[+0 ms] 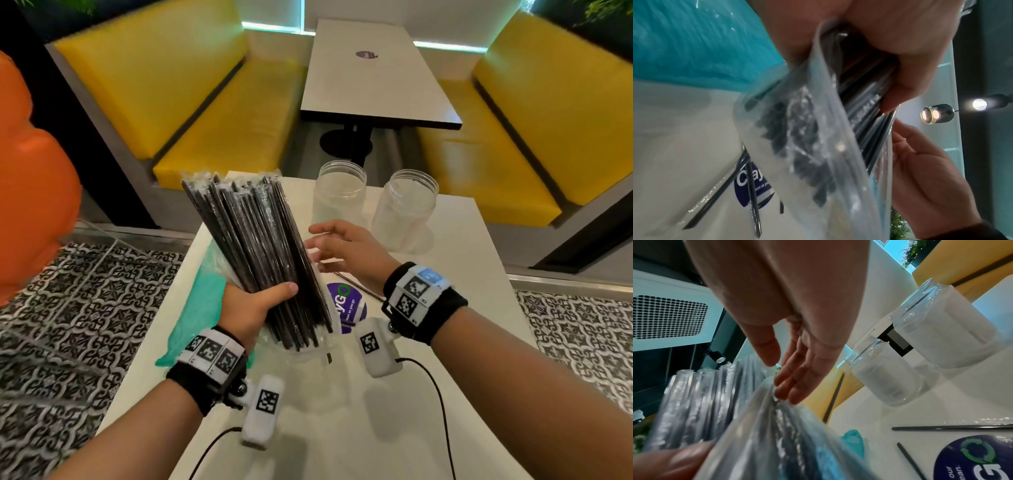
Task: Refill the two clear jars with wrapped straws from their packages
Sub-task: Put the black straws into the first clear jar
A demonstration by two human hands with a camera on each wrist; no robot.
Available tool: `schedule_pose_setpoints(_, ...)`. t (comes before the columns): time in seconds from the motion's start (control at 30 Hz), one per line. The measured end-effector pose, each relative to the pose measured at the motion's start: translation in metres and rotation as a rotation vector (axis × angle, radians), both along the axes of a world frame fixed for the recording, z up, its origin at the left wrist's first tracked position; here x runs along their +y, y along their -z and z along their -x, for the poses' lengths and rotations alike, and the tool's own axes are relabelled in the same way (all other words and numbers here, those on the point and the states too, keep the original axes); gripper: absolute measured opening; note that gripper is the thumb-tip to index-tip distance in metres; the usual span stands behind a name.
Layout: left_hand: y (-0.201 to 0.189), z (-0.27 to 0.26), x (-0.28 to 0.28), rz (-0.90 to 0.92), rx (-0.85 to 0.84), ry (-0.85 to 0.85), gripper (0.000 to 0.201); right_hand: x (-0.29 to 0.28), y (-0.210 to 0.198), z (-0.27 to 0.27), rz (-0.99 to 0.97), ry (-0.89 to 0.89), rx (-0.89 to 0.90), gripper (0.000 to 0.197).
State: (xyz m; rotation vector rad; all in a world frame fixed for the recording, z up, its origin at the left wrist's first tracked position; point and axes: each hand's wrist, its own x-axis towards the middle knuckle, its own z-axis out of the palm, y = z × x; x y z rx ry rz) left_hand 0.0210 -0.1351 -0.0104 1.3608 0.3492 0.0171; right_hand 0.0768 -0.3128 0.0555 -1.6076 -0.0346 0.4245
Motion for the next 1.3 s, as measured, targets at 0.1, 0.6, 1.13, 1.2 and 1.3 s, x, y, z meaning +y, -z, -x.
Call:
schedule_pose_setpoints(0.1,0.005,0.003,0.005,-0.019,0.015,-0.024,0.052,-0.001,0.016,-0.010,0.019,-0.002,0.084,0.016)
schedule_pose_setpoints(0.6,0.020,0.007,0.025,-0.088,0.044,-0.094,0.048,0.013,0.155,-0.015,1.207,-0.423,0.060,0.059)
schedule_pose_setpoints(1.13,0.016,0.004,0.025,-0.050,0.086,-0.081,0.050,-0.023,0.153,-0.066,1.103,-0.014,0.040,0.038)
schedule_pose_setpoints(1.2,0.015,0.005,0.025,-0.062,0.085,-0.082,0.048,-0.028,0.163,-0.065,1.161,-0.017,0.065,0.038)
schedule_pose_setpoints(1.3,0.015,0.005,0.026,-0.055,0.086,-0.093,0.053,-0.032,0.177,-0.059,1.207,-0.071,0.089,0.031)
